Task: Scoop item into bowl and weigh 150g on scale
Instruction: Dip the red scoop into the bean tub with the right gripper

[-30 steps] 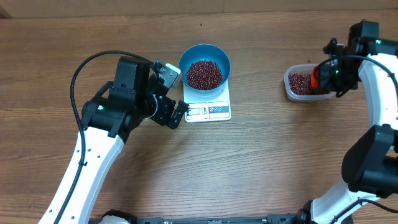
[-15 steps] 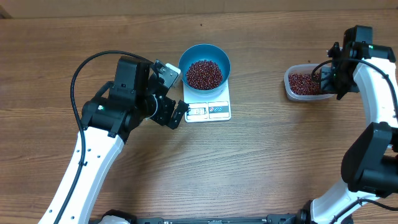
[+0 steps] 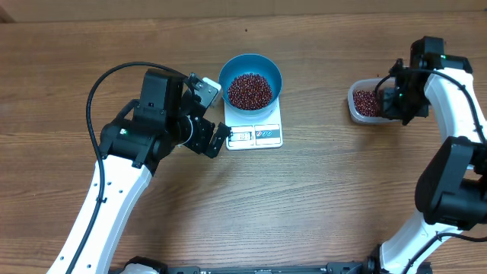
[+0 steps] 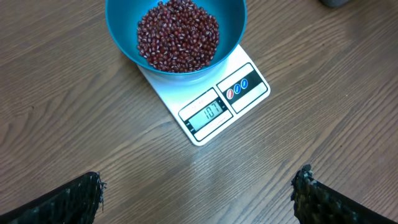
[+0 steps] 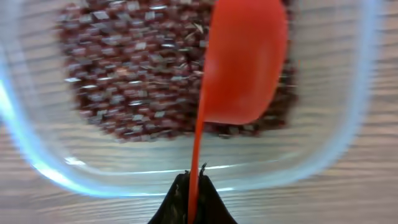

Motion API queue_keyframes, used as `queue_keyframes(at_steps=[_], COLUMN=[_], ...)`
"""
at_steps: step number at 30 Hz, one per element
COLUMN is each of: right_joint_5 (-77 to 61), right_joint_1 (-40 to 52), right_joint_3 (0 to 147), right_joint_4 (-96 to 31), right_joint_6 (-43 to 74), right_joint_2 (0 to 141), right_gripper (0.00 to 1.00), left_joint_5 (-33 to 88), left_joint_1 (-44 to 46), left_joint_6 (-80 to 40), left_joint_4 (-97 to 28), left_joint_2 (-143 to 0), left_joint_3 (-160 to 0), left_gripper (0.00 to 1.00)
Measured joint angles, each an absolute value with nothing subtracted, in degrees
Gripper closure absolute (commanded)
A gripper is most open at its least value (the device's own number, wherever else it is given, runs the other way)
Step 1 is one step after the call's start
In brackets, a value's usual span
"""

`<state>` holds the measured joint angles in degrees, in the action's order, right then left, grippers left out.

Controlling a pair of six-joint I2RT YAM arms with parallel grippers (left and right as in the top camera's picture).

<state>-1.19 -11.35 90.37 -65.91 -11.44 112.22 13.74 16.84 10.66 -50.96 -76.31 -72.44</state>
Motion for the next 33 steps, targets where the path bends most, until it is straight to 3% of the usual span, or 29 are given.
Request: queue_keyframes(at_steps=[13, 33], right_joint_5=[-13.3, -36.0], right_joint_1=[-10.5, -25.3], right_joint_3=[90.4, 90.3], right_joint_4=[-69.4, -71.6], right_joint_6=[-15.4, -19.2], right_joint_2=[112.2, 112.3], right_gripper=[0.96, 0.96], left_joint_5=[13.7, 13.7], left_joint_1=[16.8, 16.8], left_joint_6=[10.7, 10.6], left_joint_4=[-51.0, -51.0], left_joint_2=[-76.3, -76.3], left_joint_3=[-72.4, -72.4], left_gripper=[0.00, 0.00])
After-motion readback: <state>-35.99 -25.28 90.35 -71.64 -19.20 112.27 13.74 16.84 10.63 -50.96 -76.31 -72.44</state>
